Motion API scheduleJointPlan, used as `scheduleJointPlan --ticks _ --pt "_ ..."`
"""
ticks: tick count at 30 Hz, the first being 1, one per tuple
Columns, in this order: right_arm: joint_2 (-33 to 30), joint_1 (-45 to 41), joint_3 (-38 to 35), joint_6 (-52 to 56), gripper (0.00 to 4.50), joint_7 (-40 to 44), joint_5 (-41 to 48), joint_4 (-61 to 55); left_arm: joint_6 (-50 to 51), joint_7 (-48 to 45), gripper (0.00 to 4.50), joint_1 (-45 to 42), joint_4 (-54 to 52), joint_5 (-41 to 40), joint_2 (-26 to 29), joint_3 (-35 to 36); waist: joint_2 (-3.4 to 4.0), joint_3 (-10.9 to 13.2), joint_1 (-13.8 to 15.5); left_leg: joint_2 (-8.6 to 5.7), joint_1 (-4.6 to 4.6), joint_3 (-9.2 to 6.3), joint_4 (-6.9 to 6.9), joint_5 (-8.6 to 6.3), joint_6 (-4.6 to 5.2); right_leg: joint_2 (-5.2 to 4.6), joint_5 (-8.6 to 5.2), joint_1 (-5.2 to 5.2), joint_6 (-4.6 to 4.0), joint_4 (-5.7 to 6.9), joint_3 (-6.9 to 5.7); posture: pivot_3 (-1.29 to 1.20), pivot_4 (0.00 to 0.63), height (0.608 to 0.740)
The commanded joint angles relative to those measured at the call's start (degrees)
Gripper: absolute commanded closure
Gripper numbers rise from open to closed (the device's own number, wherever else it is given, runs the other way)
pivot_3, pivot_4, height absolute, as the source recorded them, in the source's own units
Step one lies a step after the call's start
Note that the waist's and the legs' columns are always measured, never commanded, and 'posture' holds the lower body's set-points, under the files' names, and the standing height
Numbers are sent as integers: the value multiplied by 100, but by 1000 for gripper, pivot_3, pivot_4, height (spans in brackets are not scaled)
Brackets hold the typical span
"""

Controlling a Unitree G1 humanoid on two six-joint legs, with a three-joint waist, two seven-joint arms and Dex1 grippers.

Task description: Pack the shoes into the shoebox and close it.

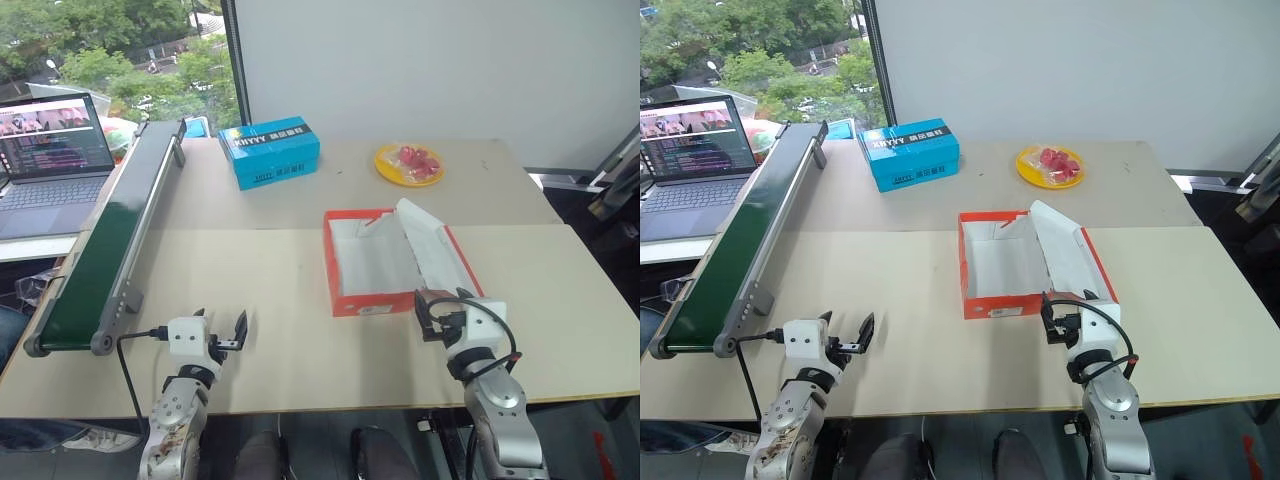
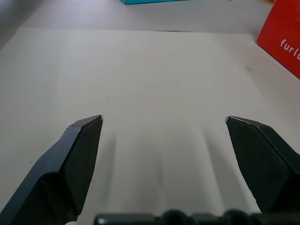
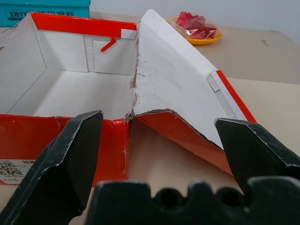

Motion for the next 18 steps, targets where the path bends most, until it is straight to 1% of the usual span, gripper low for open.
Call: scheduleJointPlan --ticks 1,3,6,8,13,15,17,18 --pt "-8 -14 -97 58 44 -53 27 -191 92 -16 0 -73 -189 -49 71 18 0 0 0 0 0 0 0 0 0 0 0 0 0 0 0 0 150 740" --pt "-18 -83 -152 229 44 -86 90 -362 133 -34 0 -137 -286 -139 148 148 0 0 0 0 0 0 0 0 0 0 0 0 0 0 0 0 150 740" --pt "7 -254 -369 779 44 -176 457 -862 361 0 0 -506 -409 -454 250 454 0 0 2 1 -3 -1 0 0 0 1 0 -4 0 3 0 0 150 740" --pt "-66 -337 -380 1056 44 -186 473 -1110 491 62 0 -734 -433 -492 301 526 0 0 11 1 -5 -3 2 0 0 0 0 -5 0 4 -1 0 150 740" --pt "-330 -1324 -766 1972 44 -342 832 -1604 956 116 0 -1721 -723 -649 547 578 0 1 13 -6 -10 -4 4 0 0 -1 3 -4 4 2 -2 0 150 740" --pt "-452 -1657 -743 2226 44 -315 864 -1592 1058 74 0 -1963 -694 -629 677 570 0 0 11 -10 -8 -4 5 1 0 3 4 -3 6 3 -2 0 150 740" --pt "-533 -2130 -697 2506 44 -238 998 -1389 1238 -105 0 -2276 -580 -602 929 476 0 1 -7 -11 -7 -4 0 1 0 7 4 -4 5 1 -3 0 150 740" --pt "-654 -2374 -580 2715 44 -42 1069 -1238 1275 -210 0 -2453 -514 -520 1107 412 0 1 -16 -10 -9 -3 -1 1 0 10 4 -7 5 1 -2 0 150 740"
